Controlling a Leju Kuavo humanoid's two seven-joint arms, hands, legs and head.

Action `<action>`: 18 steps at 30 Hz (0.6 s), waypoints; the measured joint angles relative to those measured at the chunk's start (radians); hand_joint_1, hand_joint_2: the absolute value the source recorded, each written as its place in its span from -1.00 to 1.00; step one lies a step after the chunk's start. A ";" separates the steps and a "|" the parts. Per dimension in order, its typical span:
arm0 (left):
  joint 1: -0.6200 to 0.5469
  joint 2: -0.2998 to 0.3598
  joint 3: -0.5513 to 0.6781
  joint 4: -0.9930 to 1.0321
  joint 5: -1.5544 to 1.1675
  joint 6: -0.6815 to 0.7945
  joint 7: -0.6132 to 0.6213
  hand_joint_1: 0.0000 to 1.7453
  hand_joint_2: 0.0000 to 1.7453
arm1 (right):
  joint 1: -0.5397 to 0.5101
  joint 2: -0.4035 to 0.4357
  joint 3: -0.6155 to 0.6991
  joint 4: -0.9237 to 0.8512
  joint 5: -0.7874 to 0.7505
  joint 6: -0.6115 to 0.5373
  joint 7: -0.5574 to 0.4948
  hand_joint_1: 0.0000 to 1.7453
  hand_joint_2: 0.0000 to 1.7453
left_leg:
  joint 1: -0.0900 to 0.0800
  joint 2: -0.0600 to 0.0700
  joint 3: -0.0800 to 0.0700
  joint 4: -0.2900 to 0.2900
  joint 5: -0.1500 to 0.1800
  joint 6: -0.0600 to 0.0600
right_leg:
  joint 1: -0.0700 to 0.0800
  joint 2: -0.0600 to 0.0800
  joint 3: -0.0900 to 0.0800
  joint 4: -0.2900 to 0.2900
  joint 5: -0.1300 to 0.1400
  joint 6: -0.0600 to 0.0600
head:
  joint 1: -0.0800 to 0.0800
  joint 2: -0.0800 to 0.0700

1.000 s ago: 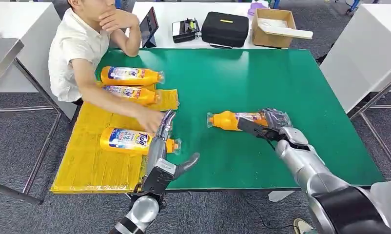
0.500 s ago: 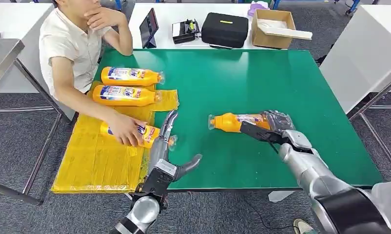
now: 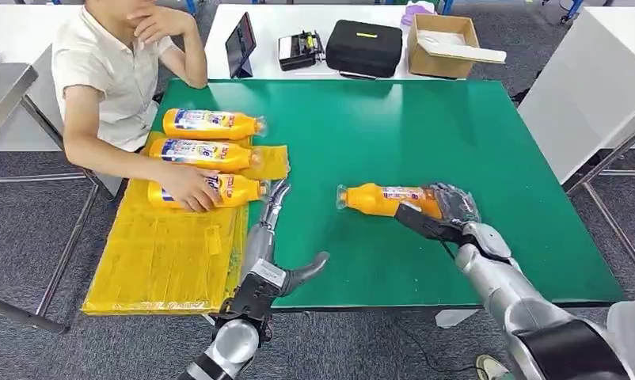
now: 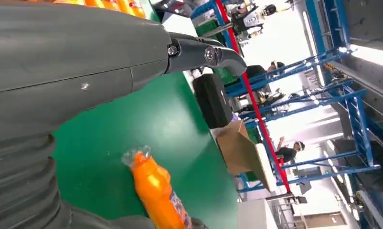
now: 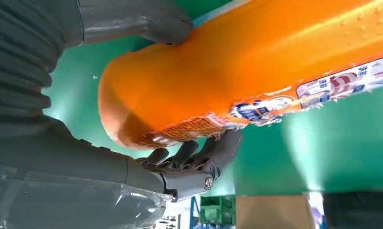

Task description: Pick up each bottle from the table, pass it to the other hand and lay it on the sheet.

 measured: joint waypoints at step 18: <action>0.015 0.003 0.004 -0.030 0.010 0.014 -0.014 -1.00 1.00 | 0.092 0.006 -0.057 -0.219 0.080 -0.179 -0.008 0.78 1.00 | 0.000 0.000 -0.009 0.000 0.000 0.000 | 0.000 0.000 -0.009 0.000 0.000 0.000 | 0.000 0.000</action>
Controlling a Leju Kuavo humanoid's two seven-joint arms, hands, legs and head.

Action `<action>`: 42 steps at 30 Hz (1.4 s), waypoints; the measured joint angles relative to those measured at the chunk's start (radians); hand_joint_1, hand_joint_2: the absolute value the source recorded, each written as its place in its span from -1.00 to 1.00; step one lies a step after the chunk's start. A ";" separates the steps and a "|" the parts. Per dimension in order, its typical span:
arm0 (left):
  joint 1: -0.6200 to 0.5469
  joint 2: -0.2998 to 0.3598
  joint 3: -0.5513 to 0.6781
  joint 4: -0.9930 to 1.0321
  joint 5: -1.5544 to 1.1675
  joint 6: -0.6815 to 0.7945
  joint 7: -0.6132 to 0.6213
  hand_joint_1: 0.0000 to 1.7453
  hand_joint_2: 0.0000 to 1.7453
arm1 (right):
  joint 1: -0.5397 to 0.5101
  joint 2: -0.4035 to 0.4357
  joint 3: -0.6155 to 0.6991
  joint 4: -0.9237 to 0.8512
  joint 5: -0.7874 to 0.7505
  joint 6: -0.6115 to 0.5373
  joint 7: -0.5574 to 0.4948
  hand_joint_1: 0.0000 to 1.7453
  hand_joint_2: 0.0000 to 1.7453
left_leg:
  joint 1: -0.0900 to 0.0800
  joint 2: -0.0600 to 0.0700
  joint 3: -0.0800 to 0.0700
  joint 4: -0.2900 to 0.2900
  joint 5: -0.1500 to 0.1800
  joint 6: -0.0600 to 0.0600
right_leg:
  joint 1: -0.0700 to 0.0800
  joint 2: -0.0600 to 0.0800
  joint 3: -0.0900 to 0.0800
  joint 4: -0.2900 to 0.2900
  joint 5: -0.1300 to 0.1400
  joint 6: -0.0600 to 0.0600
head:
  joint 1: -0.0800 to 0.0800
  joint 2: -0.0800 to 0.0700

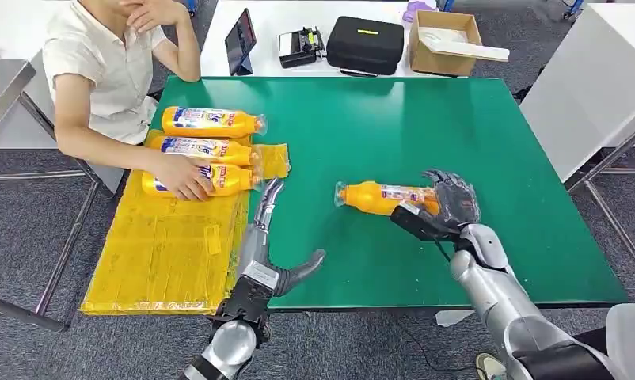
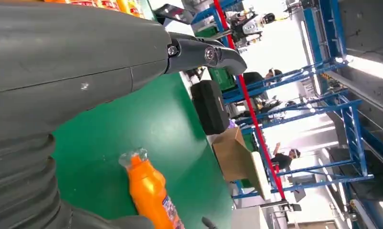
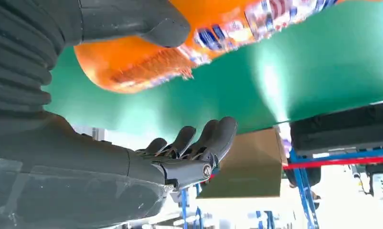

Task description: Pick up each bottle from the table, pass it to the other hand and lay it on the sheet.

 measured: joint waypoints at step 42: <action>0.000 0.003 -0.003 0.000 0.021 -0.067 0.025 -1.00 1.00 | -0.104 0.000 0.040 0.116 -0.033 0.340 0.100 -1.00 1.00 | 0.000 0.000 0.000 0.000 0.000 0.000 | 0.000 0.000 0.000 0.000 0.000 0.000 | 0.000 0.000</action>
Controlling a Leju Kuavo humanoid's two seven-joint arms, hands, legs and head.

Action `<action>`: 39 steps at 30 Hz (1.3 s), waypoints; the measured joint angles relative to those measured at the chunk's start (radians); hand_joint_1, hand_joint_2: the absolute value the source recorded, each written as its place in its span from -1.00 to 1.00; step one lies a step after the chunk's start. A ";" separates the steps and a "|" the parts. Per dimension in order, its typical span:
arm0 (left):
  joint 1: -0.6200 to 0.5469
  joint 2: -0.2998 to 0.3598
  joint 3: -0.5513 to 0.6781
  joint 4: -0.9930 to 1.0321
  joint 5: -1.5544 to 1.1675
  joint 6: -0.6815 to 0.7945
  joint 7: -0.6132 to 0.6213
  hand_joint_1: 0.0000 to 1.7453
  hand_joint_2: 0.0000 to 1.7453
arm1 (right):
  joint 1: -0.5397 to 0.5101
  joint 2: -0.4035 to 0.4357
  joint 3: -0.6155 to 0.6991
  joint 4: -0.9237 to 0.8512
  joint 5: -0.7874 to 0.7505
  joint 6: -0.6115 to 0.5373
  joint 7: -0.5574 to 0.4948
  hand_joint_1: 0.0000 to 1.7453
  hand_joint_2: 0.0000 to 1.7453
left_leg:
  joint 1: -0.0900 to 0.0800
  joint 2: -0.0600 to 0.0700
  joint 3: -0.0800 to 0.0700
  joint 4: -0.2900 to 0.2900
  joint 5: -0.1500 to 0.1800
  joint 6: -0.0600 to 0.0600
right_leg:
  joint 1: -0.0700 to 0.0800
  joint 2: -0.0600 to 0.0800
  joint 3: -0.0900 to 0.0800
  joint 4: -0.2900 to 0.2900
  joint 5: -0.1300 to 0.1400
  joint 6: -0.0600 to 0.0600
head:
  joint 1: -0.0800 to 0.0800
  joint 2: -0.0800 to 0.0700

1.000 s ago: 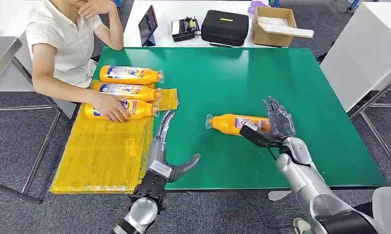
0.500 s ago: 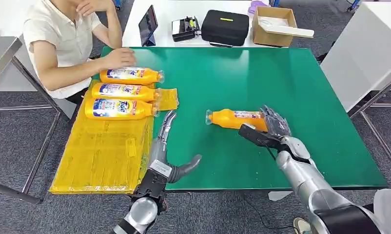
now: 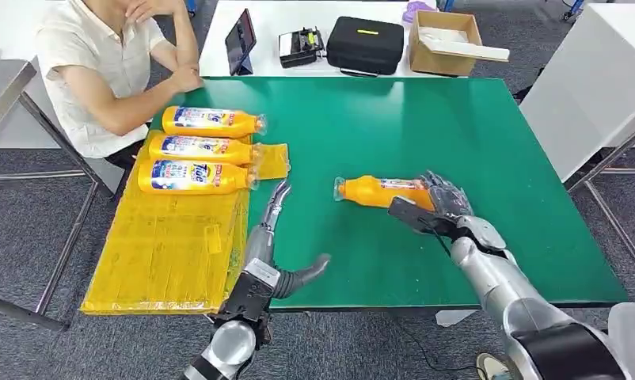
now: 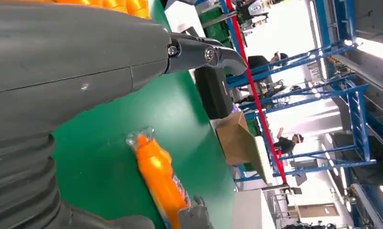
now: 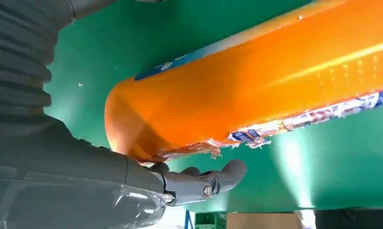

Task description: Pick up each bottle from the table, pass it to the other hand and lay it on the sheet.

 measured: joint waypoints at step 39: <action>0.000 0.000 0.003 -0.016 0.005 0.016 0.005 -1.00 1.00 | -0.151 0.071 0.192 0.082 0.097 -0.038 0.074 -1.00 1.00 | 0.000 0.000 -0.001 0.000 0.000 0.000 | 0.000 0.000 -0.001 0.000 0.000 0.000 | 0.000 0.000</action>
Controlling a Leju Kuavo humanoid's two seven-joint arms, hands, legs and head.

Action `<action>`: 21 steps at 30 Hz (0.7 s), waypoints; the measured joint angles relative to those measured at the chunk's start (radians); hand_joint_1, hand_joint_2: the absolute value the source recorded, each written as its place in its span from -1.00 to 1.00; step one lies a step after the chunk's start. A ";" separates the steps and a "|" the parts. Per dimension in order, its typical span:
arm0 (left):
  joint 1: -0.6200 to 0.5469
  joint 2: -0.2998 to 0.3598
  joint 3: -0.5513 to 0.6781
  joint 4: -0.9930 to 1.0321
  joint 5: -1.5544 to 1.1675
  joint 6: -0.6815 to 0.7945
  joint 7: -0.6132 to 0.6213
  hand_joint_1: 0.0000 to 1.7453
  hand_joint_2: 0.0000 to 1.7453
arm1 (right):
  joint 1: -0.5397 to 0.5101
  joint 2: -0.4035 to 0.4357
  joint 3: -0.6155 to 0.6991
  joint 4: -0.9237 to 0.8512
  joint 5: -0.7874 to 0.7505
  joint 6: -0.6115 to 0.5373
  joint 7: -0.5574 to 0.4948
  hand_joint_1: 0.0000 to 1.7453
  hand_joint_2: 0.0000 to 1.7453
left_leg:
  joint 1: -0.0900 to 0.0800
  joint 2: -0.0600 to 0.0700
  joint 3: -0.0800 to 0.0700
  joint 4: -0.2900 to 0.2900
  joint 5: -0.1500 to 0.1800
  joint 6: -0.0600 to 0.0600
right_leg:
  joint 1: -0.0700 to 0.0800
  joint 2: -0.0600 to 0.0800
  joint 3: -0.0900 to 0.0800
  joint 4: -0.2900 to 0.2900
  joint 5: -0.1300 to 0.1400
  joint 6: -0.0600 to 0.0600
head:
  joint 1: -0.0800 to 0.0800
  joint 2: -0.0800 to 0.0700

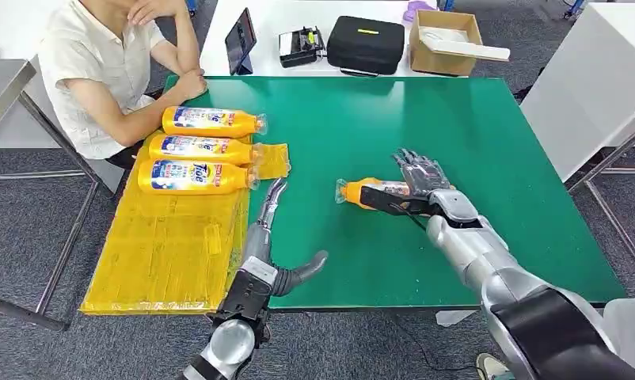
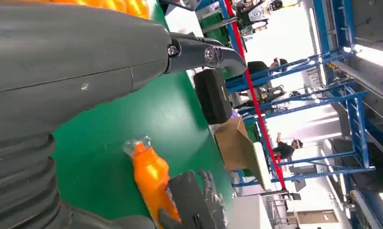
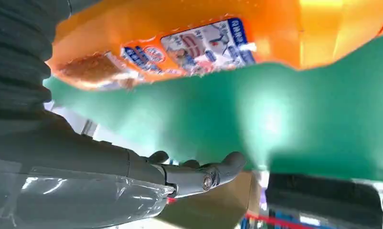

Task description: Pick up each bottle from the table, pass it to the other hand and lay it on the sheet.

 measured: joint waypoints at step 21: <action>0.001 0.001 -0.003 0.004 0.010 -0.022 0.002 -1.00 1.00 | 0.063 -0.011 -0.037 0.040 -0.066 0.009 -0.010 -1.00 1.00 | 0.000 0.000 0.000 0.000 0.000 0.000 | 0.000 0.000 0.000 0.000 0.000 0.000 | 0.000 0.000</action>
